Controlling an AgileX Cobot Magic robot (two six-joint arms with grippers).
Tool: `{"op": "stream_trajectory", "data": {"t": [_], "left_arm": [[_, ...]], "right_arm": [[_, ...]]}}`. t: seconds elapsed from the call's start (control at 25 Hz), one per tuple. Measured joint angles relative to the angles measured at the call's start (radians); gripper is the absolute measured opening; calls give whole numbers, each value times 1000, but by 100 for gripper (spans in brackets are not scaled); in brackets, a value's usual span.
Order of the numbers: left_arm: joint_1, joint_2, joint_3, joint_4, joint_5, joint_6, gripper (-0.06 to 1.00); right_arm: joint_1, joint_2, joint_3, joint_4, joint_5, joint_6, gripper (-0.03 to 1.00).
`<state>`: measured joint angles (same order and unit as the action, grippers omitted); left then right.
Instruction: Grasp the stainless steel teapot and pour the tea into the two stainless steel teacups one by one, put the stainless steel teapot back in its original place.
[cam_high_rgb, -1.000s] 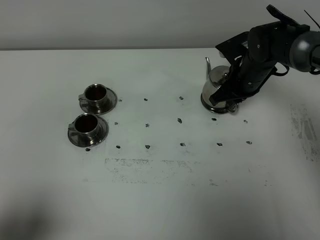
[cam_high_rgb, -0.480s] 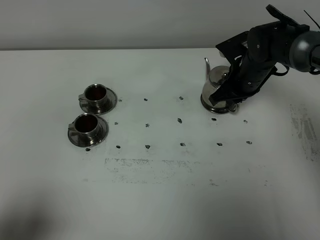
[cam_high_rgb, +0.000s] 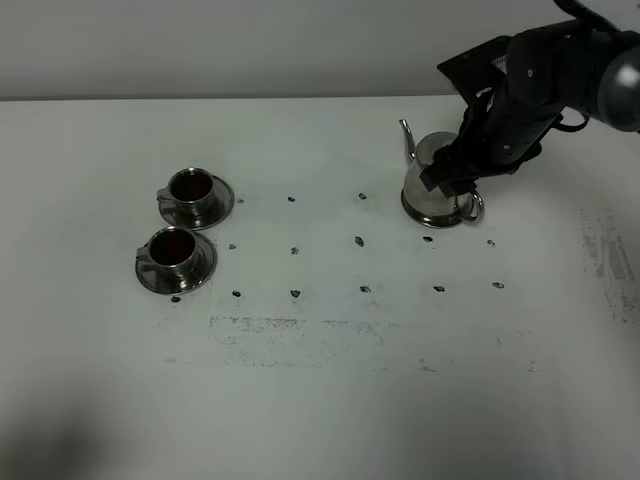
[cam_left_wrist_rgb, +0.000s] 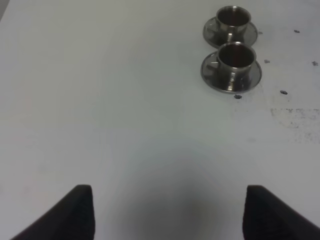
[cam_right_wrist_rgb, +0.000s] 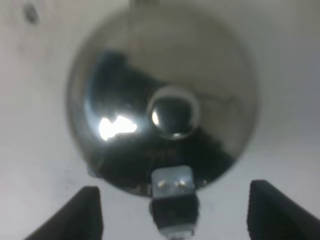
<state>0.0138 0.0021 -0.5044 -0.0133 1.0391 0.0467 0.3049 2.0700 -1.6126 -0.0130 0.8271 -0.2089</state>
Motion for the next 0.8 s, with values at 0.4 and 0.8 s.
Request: {"op": "stream_trajectory", "data": {"t": [0.4, 0.8], "left_arm": [[0, 0, 0, 0, 0, 0, 61], [0, 0, 0, 0, 0, 0, 61]], "right_arm": [[0, -350, 239, 13, -3, 0, 47], [0, -774, 472, 13, 51, 0, 32]]}}
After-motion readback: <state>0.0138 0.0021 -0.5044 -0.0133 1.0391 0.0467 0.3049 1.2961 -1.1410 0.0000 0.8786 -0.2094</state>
